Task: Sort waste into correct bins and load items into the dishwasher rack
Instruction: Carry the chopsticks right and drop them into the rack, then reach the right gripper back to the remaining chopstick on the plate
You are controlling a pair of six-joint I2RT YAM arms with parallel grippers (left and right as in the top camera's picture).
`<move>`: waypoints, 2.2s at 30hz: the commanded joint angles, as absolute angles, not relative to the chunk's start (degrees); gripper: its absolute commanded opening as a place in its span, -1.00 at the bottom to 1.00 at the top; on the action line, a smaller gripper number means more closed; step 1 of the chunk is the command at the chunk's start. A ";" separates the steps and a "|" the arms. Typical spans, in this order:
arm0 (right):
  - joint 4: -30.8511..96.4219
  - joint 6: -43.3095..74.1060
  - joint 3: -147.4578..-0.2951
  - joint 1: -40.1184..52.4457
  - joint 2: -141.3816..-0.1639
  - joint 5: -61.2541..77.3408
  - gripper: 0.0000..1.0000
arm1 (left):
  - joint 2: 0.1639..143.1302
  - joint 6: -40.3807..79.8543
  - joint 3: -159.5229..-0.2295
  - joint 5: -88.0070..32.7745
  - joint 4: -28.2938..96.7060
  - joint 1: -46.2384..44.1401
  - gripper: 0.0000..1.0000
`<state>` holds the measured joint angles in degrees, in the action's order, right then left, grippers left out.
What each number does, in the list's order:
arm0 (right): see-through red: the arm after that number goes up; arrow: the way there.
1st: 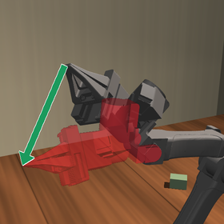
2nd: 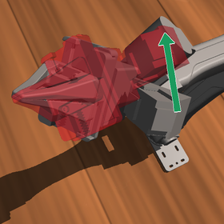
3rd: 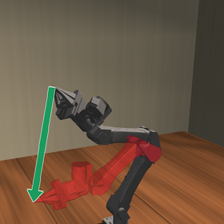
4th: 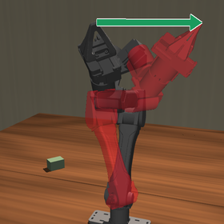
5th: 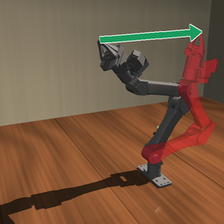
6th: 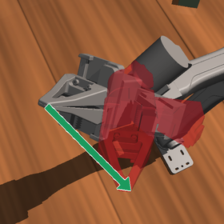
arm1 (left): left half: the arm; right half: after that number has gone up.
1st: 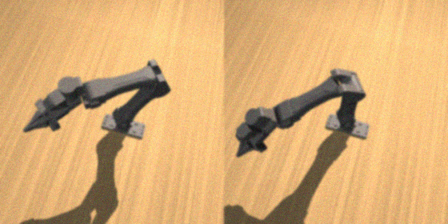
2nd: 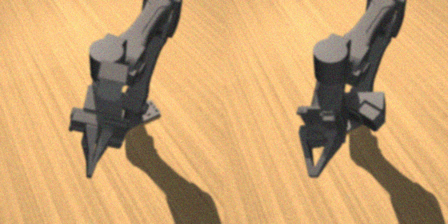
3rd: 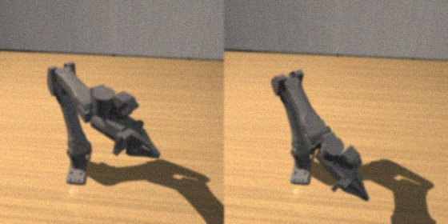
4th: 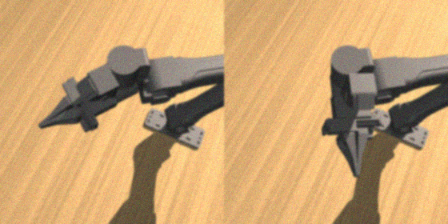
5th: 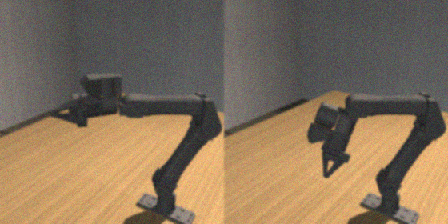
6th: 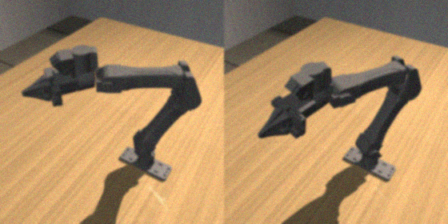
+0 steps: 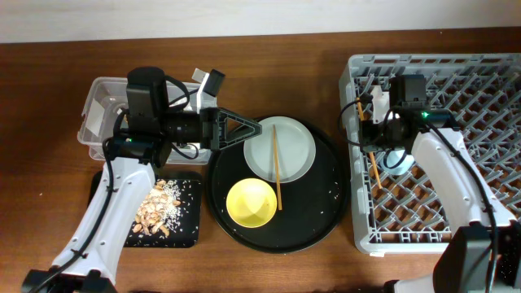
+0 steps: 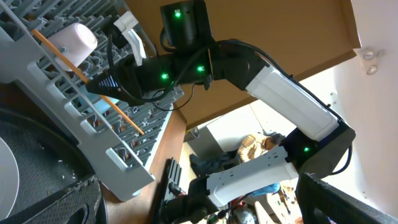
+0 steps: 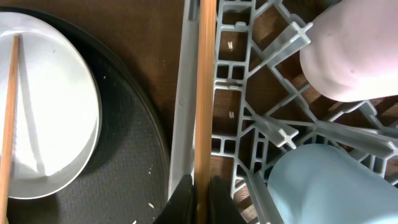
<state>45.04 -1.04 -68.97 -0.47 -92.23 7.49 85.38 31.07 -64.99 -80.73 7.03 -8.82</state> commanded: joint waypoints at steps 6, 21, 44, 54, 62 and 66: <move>44.38 -0.47 -68.64 -1.21 -92.27 5.04 -0.89 | 84.77 30.63 -65.10 -79.15 6.81 -8.56 0.99; 44.56 -0.30 -68.12 -1.19 -92.27 4.75 -0.35 | 84.79 31.64 -65.10 -86.91 3.95 27.14 0.99; 55.88 11.51 -80.31 12.10 -89.76 20.58 0.14 | 84.79 31.64 -65.08 -89.17 3.88 38.52 0.99; 51.42 16.91 -80.20 24.73 -94.26 15.46 0.12 | 84.79 31.62 -65.08 -89.17 3.88 38.52 0.99; 47.46 20.23 -80.14 29.34 -103.50 8.91 -0.04 | 84.79 31.64 -65.08 -89.17 3.88 38.52 0.99; 44.91 20.34 -80.14 30.37 -108.73 8.10 -0.26 | 84.79 31.62 -65.08 -89.17 3.88 38.52 0.99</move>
